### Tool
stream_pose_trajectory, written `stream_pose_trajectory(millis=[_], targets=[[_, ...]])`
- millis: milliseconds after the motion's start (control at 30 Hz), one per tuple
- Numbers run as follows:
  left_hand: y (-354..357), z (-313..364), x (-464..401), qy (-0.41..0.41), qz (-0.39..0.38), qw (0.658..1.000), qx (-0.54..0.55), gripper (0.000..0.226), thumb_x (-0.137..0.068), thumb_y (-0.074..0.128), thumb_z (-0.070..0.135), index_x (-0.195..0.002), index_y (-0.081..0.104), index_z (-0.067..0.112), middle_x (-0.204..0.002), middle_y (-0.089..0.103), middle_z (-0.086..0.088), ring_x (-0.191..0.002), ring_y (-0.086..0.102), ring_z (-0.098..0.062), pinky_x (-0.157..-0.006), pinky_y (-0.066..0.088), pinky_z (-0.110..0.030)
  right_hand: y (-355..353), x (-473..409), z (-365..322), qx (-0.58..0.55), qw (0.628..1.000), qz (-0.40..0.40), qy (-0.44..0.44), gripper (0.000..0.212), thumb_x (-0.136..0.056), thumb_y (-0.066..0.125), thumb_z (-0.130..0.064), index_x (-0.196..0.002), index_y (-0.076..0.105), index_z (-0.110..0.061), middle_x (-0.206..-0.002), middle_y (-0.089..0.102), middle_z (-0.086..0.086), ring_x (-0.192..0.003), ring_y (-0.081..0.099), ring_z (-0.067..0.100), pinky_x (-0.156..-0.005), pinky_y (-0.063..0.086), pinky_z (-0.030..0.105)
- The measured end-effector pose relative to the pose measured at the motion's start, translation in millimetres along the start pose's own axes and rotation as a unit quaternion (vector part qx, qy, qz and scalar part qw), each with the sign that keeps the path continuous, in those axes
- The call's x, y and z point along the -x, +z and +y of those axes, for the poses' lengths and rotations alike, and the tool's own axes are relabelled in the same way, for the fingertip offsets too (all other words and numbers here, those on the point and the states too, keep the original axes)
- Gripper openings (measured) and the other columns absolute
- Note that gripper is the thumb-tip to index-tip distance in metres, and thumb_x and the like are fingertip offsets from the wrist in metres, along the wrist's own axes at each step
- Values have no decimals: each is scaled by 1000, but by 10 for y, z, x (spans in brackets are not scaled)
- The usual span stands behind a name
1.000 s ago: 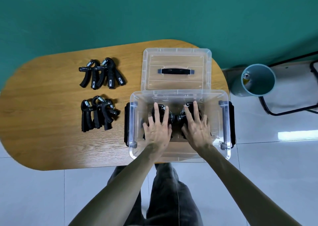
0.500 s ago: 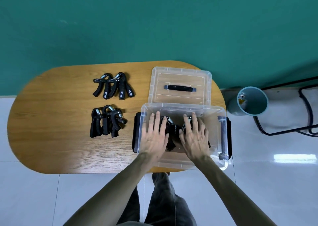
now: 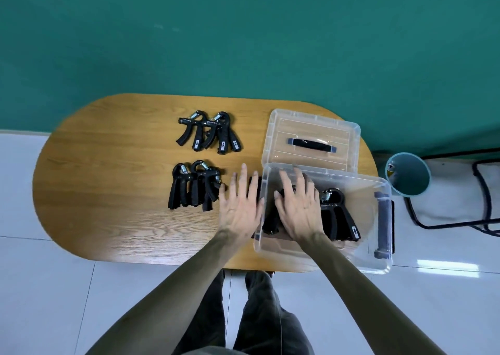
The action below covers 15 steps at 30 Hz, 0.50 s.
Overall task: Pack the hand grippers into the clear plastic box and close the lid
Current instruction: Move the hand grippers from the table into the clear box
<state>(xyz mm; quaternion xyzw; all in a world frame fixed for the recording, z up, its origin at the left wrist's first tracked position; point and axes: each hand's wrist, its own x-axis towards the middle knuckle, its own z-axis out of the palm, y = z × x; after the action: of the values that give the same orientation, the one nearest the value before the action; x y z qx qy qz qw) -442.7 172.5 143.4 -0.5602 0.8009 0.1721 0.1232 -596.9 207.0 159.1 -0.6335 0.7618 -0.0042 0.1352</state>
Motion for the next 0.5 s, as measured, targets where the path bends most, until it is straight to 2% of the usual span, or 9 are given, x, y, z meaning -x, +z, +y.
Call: stream_pose_trajectory(millis=[233, 400, 500], targets=[[-181, -914, 122, -34, -9, 999, 40, 68, -106, 17, 49, -160, -12, 21, -166, -25, -7, -150, 21, -30, -120, 23, -53, 7, -258, -945, 31, 999, -3, -41, 54, -105, 31, -40, -155, 26, -20, -156, 31, 18, -124, 46, 39, -100, 44, 51], [-246, -1506, 115, -47, -16, 996, 74, 67, -107, 18, 49, -160, -12, 22, -167, -23, -5, -144, 34, -31, -113, 39, -49, 49, -440, -1463, 44, 998, 4, -51, 52, -105, 35, -38, -153, 29, -19, -154, 34, 18, -118, 50, 38, -94, 48, 51], [-170, -1783, 96, -59, -43, 994, 84, 67, -107, 15, 49, -159, -15, 21, -166, -25, -6, -146, 33, -33, -114, 39, -49, 153, -557, -1650, 51, 997, 0, -57, 51, -105, 38, -36, -152, 30, -19, -152, 36, 19, -110, 53, 37, -87, 51, 48]])
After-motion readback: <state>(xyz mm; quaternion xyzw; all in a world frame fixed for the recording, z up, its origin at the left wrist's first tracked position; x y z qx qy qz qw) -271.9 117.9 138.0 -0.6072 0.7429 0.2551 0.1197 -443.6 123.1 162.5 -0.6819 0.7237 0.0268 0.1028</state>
